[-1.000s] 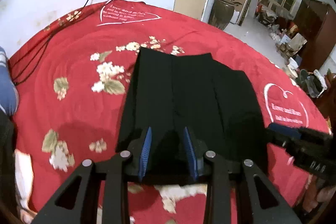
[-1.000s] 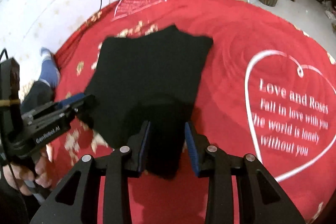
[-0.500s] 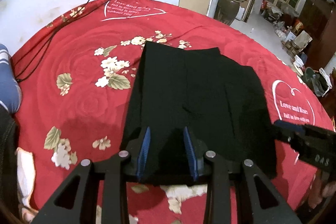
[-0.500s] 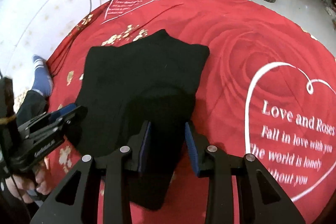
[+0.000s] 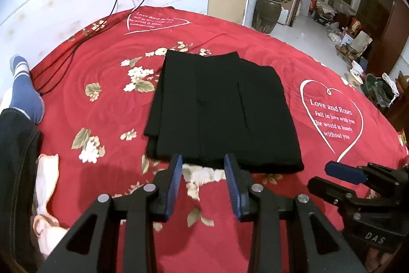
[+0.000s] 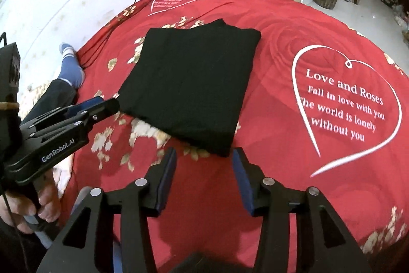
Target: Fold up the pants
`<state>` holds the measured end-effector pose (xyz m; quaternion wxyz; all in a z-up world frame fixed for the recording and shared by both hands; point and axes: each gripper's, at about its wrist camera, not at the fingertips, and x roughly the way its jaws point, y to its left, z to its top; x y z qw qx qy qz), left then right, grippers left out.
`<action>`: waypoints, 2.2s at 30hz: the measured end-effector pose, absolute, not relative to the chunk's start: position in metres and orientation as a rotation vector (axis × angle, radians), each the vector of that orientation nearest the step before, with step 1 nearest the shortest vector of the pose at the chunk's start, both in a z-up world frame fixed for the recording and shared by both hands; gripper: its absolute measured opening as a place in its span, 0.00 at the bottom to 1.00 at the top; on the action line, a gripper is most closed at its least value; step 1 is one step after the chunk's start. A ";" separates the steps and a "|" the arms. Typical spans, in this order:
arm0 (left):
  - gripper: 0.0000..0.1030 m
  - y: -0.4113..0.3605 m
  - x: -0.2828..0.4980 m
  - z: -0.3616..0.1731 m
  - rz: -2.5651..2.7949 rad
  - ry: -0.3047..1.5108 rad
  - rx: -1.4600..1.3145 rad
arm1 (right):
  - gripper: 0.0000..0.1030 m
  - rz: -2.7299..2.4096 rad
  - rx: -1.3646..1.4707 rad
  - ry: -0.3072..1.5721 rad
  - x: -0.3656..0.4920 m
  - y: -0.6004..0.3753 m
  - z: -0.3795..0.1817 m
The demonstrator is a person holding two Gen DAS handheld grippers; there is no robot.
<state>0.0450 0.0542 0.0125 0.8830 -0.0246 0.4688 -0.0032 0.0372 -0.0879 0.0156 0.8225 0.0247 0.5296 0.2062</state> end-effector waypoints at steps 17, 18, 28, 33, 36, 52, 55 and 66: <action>0.36 0.053 0.089 -0.035 -0.029 1.042 -0.100 | 0.24 0.397 0.032 1.192 0.082 -0.073 -0.021; 0.36 0.053 0.088 -0.033 -0.032 1.034 -0.097 | 0.24 0.399 0.027 1.192 0.084 -0.073 -0.018; 0.36 0.057 0.090 -0.034 -0.033 1.049 -0.125 | 0.24 0.392 0.068 1.121 0.156 -0.077 0.000; 0.36 0.063 0.112 -0.018 -0.036 1.007 -0.108 | 0.24 0.402 0.037 1.122 0.188 -0.072 -0.010; 0.36 0.073 0.141 -0.015 -0.019 0.987 -0.117 | 0.24 0.396 0.032 1.135 0.204 -0.075 -0.023; 0.37 0.097 0.198 -0.035 0.030 0.994 -0.120 | 0.23 0.409 0.095 1.105 0.219 -0.088 -0.031; 0.37 0.093 0.192 -0.026 0.046 0.993 -0.100 | 0.23 0.404 0.100 1.110 0.212 -0.088 -0.022; 0.37 0.075 0.125 0.018 0.047 0.936 -0.083 | 0.25 0.422 0.064 1.083 0.129 -0.084 0.012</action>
